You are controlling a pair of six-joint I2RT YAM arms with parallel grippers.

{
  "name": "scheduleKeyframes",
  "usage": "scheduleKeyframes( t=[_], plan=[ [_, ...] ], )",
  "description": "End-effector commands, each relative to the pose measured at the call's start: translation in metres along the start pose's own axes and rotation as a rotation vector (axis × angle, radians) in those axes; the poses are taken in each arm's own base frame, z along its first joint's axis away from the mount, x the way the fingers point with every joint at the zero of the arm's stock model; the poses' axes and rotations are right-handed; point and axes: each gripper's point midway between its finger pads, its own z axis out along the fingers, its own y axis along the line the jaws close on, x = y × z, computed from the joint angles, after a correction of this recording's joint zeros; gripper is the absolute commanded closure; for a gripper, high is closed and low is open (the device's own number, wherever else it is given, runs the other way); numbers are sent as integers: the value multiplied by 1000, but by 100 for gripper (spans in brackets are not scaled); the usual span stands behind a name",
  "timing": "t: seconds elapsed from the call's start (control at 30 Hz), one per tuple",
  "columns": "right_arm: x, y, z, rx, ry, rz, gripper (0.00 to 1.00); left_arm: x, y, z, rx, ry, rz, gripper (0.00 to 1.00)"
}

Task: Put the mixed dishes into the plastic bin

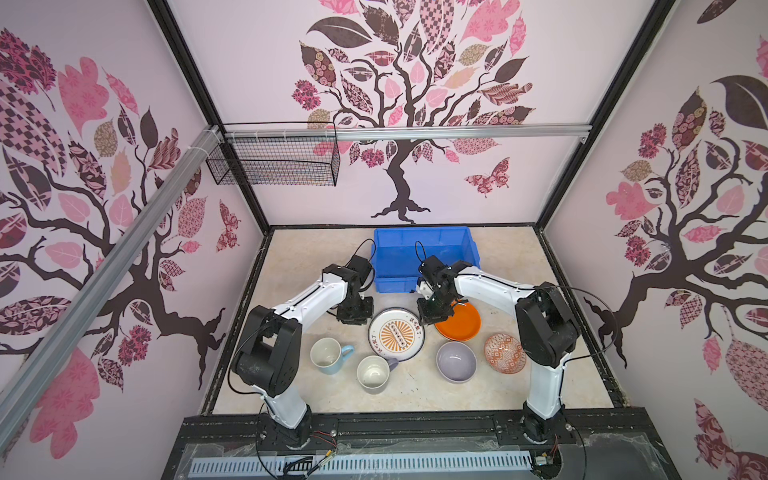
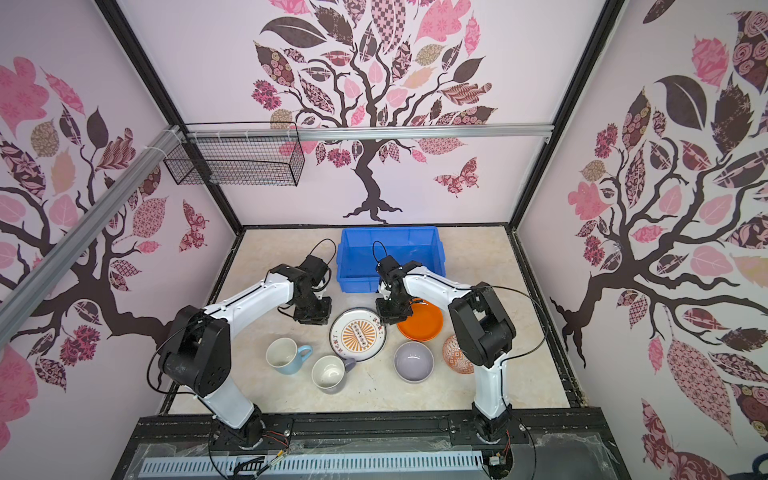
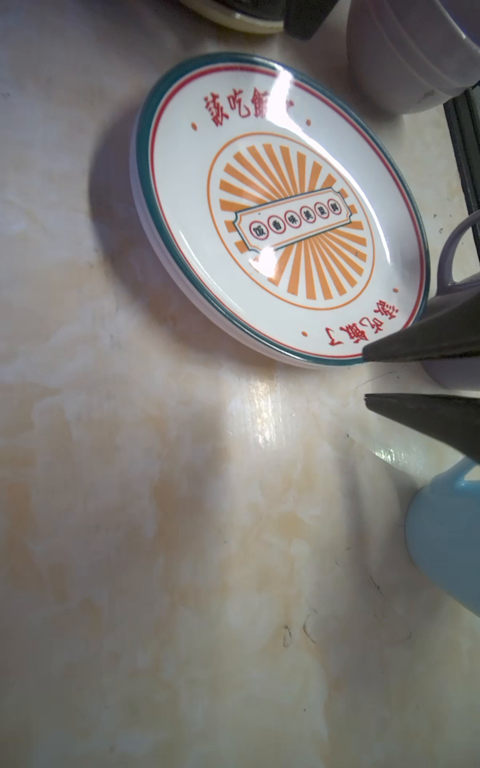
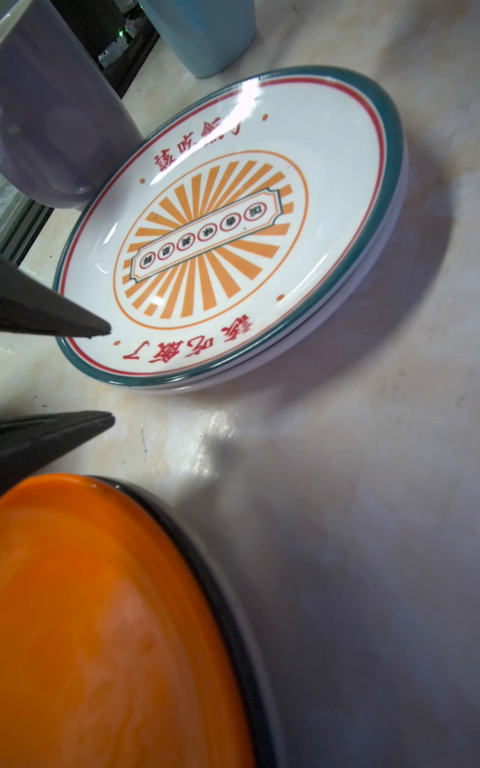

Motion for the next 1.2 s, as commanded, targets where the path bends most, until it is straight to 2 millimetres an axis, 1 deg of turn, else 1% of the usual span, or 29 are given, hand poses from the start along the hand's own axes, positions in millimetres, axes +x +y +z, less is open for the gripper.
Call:
scheduleKeyframes(
  t=[0.0,0.1,0.23,0.37,0.5,0.77,0.9,1.07,1.17],
  plan=[
    [5,-7,10,20,47,4,65,19,8,19,-23,73,-8,84],
    [5,-6,10,17,45,8,65,23,7,26,-10,91,-17,89],
    [7,-5,10,13,48,13,65,26,8,34,-5,110,-11,91],
    [11,-7,14,12,61,21,64,25,5,38,11,116,-9,94],
    [15,-7,19,8,75,25,65,23,1,45,21,127,-8,100],
    [16,-7,25,-1,89,32,68,18,-1,50,28,132,-6,100],
    [14,-6,26,-3,91,30,72,16,-3,50,33,129,-6,100],
    [10,-4,27,-6,92,22,77,6,-7,48,37,115,-5,100],
    [6,-3,27,-5,90,17,82,-3,-11,46,45,103,-5,100]
  ],
)
